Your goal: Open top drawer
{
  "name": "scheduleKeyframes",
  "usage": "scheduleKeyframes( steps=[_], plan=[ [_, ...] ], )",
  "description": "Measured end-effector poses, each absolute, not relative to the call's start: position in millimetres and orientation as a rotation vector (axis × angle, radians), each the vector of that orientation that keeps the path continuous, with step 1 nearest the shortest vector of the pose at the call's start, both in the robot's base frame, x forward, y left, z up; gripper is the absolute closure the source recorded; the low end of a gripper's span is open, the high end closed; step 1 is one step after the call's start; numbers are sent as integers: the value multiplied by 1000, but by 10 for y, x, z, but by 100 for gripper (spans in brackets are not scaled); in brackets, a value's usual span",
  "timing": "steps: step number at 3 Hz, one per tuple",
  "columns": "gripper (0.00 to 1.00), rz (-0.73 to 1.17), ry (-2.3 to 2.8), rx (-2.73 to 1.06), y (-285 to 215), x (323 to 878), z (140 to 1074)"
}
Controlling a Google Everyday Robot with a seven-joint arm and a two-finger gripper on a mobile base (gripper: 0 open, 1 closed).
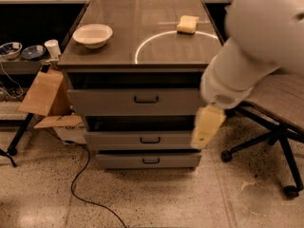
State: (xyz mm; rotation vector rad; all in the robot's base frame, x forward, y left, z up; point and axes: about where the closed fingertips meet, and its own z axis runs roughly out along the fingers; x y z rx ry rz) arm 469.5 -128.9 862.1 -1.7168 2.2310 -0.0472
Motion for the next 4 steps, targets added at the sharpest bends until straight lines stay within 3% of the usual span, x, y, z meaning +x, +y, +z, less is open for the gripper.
scheduleKeyframes(
  steps=[2,4],
  plan=[
    [0,-35,2258,-1622,-360,5414,7466],
    [0,-1,2268,-1471,263,6002,7017]
  ],
)
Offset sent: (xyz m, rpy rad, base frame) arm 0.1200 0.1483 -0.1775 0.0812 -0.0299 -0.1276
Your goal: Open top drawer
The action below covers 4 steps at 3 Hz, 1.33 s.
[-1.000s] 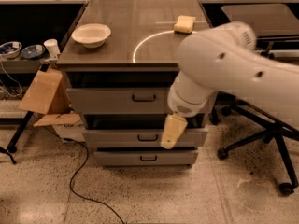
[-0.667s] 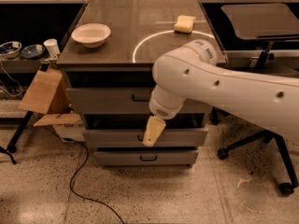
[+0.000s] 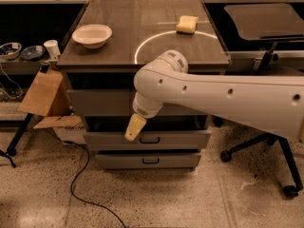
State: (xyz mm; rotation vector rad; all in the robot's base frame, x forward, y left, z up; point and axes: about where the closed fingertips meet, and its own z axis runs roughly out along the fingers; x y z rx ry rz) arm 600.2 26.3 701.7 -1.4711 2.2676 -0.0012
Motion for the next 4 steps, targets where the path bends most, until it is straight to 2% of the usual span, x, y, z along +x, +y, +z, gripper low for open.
scheduleKeyframes(
  steps=[1,4],
  plan=[
    [0,48,2251,-1426,551,6285,6877],
    [0,151,2156,-1512,944,6823,6759]
  ],
)
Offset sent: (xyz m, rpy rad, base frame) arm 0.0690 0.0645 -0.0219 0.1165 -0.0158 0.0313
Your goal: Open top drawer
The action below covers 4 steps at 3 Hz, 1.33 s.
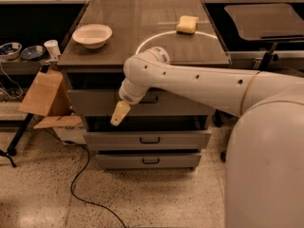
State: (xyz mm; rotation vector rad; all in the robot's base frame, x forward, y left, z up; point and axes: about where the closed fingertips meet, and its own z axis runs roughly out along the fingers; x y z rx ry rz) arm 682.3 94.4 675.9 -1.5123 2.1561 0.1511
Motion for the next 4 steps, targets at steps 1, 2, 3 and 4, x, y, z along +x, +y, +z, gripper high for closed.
scheduleKeyframes(
  steps=[1,2,3,4],
  plan=[
    [0,179,2126,-1576,1054,6943,6718],
    [0,204,2118,-1662,1052,6939,6617],
    [0,218,2124,-1755,959,6841,6501],
    [0,221,2132,-1831,832,6708,6422]
  ],
)
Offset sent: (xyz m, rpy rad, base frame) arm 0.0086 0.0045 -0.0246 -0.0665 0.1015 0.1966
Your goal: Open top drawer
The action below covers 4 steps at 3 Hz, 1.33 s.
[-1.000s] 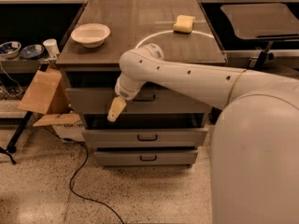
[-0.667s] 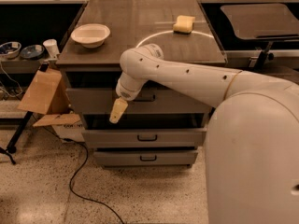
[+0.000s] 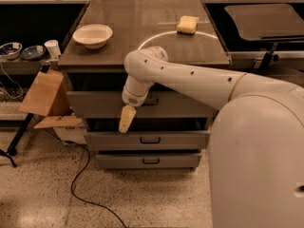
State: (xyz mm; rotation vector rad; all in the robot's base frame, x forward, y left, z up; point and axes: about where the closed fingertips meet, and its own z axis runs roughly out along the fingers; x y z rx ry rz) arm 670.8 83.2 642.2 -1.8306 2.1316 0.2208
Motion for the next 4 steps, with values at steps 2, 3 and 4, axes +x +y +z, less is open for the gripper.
scheduleKeyframes(
  steps=[2,3,4],
  plan=[
    [0,183,2173,-1942,386,6321,6403],
    [0,178,2182,-1957,333,6263,6409],
    [0,162,2220,-2038,89,5976,6402]
  ],
)
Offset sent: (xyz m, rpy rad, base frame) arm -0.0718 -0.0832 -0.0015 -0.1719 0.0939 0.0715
